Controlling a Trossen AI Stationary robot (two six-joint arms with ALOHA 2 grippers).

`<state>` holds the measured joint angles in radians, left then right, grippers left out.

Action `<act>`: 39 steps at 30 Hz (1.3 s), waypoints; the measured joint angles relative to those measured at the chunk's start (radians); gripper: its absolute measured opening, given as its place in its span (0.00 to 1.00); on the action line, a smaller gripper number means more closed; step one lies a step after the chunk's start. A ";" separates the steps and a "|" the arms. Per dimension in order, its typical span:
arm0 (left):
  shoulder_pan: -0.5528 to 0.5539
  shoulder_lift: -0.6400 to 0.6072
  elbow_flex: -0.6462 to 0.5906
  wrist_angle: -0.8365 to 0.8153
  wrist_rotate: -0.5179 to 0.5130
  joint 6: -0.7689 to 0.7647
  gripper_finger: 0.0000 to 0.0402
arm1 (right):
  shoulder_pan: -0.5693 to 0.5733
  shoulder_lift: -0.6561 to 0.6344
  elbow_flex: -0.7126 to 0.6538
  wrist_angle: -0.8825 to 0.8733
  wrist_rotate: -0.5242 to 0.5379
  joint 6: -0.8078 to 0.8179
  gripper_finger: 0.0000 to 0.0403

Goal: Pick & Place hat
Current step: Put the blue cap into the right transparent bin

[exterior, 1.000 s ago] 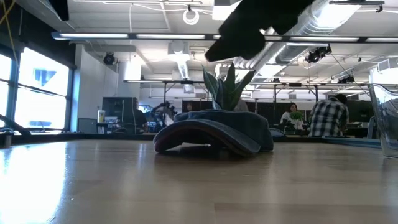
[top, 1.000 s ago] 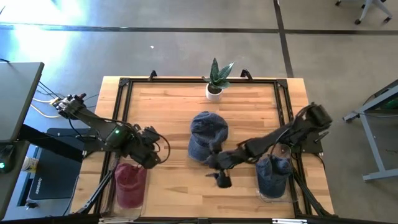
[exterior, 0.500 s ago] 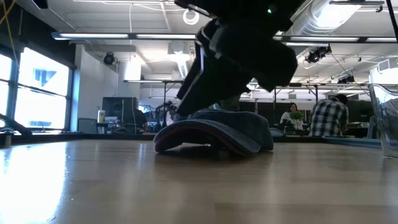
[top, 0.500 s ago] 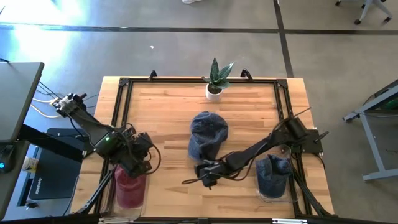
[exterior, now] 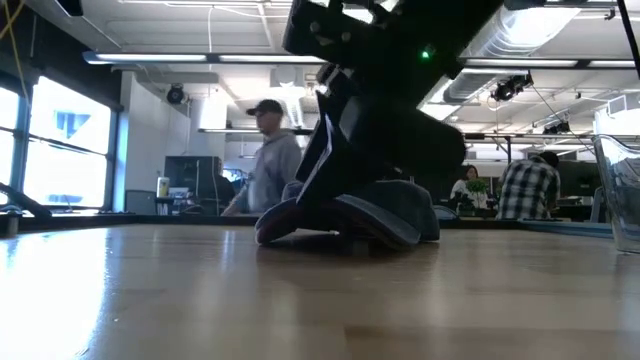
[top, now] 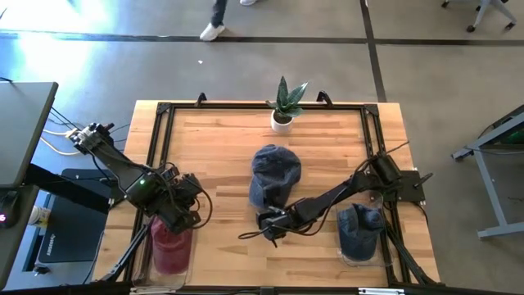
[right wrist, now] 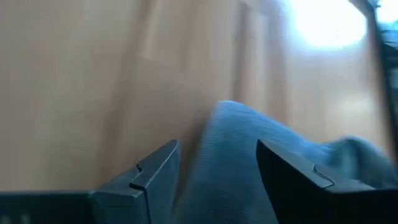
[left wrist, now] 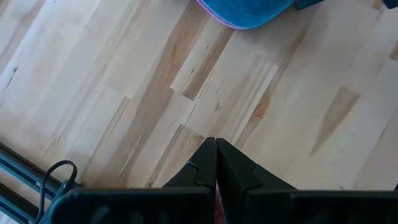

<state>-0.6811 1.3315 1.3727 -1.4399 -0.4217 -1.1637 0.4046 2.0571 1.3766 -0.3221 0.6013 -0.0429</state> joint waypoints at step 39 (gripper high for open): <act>0.000 0.000 0.000 0.036 -0.018 -0.023 0.00 | -0.048 -0.005 0.041 -0.240 0.264 0.249 0.16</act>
<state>-0.6811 1.3319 1.3727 -1.4036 -0.4393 -1.1862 0.3568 2.0517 1.4171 -0.5624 0.8654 0.2060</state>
